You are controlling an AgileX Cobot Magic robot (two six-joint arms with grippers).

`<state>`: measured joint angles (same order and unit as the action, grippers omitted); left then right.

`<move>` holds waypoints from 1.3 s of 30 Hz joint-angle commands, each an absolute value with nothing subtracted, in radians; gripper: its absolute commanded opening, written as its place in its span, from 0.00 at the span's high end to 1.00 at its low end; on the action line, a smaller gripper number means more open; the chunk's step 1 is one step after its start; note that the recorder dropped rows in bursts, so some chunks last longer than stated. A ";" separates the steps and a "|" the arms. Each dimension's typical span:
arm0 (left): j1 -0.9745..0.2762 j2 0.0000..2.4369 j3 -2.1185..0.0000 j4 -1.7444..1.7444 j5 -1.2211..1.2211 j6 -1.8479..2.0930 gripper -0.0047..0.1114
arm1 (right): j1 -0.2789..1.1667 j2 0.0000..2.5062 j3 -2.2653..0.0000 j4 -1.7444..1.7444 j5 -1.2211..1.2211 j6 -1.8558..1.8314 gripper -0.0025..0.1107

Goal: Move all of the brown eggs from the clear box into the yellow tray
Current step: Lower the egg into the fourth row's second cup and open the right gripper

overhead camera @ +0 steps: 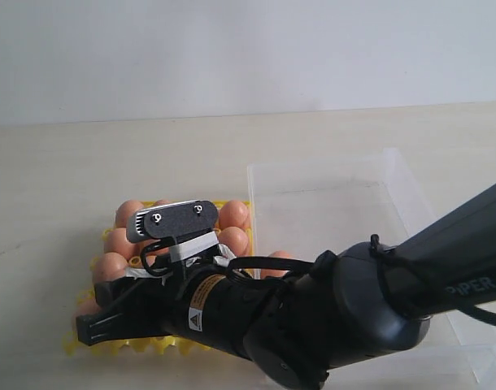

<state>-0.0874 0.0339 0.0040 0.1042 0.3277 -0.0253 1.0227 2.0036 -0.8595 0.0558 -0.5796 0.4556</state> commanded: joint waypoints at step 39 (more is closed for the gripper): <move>-0.091 0.036 0.000 0.102 0.316 -0.030 0.96 | 1.024 2.006 -0.838 0.051 -0.570 0.473 0.46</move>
<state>-0.0874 0.0339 0.0040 0.1042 0.3277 -0.0253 1.0227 2.0051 -0.8573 0.0519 -0.5679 0.4742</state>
